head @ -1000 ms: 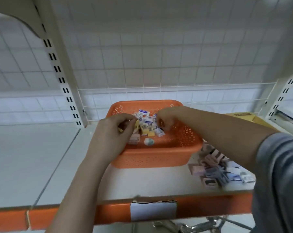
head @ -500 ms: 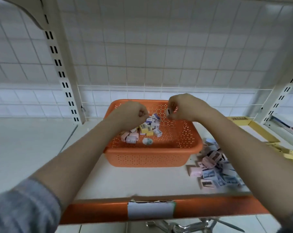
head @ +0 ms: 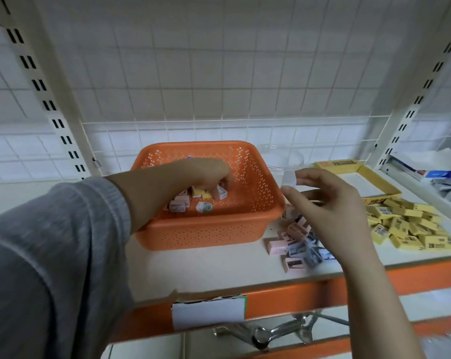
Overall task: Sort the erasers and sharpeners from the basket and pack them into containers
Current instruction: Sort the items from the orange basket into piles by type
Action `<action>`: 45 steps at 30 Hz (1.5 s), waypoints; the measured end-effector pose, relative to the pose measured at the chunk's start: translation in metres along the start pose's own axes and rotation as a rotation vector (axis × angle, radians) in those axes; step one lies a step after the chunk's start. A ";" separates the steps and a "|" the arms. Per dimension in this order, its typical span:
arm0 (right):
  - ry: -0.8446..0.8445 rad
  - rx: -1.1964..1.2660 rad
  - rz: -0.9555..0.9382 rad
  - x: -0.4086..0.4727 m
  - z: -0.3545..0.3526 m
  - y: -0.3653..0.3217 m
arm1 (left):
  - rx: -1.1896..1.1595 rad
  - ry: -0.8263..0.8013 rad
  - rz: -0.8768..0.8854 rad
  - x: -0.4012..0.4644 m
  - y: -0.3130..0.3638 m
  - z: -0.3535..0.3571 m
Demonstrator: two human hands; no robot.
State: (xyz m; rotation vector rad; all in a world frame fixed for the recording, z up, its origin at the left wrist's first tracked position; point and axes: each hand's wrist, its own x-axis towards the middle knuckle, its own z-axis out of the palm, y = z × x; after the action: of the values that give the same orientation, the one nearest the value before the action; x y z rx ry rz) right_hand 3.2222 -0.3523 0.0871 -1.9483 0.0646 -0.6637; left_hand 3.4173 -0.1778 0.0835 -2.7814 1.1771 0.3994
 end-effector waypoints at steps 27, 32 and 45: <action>0.143 -0.366 -0.014 -0.023 -0.063 0.100 | -0.614 0.930 -0.042 -0.092 0.170 0.015; 0.041 -0.343 -0.065 -0.030 -0.082 0.107 | -0.681 0.939 -0.150 -0.084 0.197 0.040; 0.036 -0.050 -0.088 -0.034 -0.098 0.118 | -0.524 0.836 -0.243 -0.063 0.220 0.062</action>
State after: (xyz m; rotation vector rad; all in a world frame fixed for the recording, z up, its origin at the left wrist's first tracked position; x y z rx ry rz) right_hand 3.1757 -0.4768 0.0033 -1.9967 0.0177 -0.7612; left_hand 3.2049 -0.2761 0.0441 -3.6495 0.8742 -0.6419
